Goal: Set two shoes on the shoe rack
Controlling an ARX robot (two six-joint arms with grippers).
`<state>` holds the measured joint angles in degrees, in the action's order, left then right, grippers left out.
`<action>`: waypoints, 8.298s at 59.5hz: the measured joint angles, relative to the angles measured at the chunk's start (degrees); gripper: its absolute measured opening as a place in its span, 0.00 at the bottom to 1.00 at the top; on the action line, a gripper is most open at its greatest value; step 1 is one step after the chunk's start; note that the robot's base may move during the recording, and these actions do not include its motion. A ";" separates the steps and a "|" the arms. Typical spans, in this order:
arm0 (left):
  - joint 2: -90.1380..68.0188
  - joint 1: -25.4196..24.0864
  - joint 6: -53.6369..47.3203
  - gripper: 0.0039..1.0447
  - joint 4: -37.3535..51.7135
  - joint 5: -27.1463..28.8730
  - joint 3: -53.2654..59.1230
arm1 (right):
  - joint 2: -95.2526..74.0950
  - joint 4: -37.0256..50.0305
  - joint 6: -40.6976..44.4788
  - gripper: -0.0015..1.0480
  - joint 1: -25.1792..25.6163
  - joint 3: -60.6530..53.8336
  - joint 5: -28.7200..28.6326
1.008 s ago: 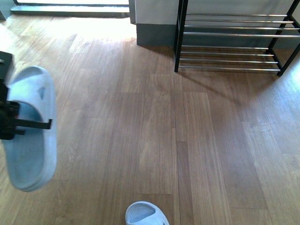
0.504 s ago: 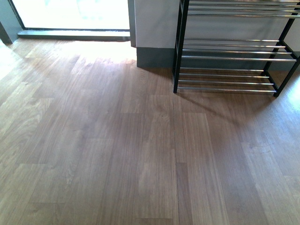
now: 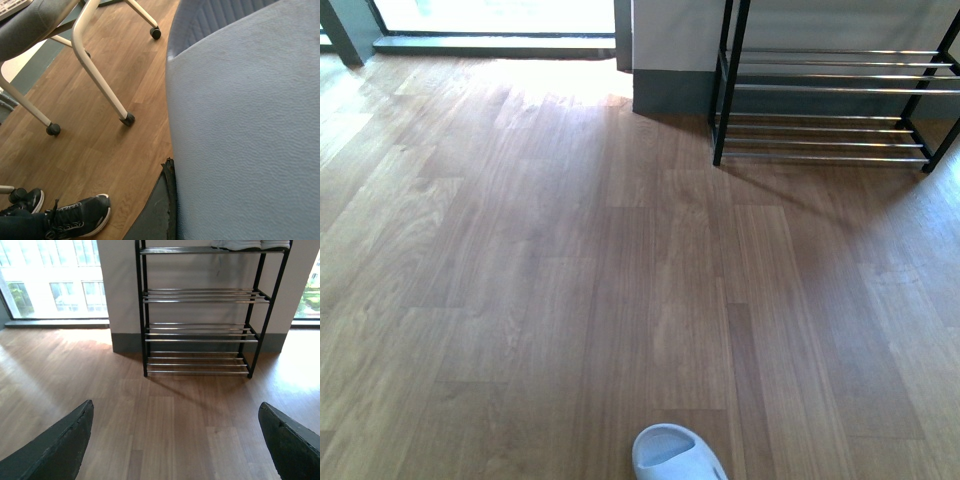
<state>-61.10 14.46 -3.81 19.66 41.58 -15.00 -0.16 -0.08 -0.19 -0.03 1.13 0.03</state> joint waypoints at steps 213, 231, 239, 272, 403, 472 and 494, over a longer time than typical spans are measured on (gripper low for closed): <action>0.09 -0.15 0.00 0.02 -0.07 0.07 0.07 | -103.58 38.53 21.53 0.02 -3.30 30.45 -7.76; 0.09 -0.15 0.00 0.02 -0.07 0.04 0.07 | -53.13 14.82 22.47 0.02 -5.03 19.43 -10.49; 0.09 -0.15 0.00 0.02 -0.07 0.04 0.07 | -45.92 14.62 22.45 0.02 -5.11 19.56 -10.32; 0.11 -0.15 0.00 0.02 -0.07 0.07 0.07 | -46.34 14.29 22.47 0.02 -5.16 18.88 -10.29; 0.02 0.00 0.00 0.02 -0.13 0.00 0.22 | -46.42 14.25 22.47 0.02 -5.20 18.75 -10.16; -0.02 -0.04 -0.02 0.02 -0.13 0.04 0.22 | -46.53 14.27 22.47 0.02 -5.20 18.73 -10.16; 0.09 0.04 -0.04 0.02 -0.13 0.02 0.22 | -46.34 14.27 22.47 0.02 -5.18 18.73 -10.19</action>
<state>-61.01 14.50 -3.86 19.53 41.60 -14.79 -46.50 14.20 22.28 -5.21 19.86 -10.15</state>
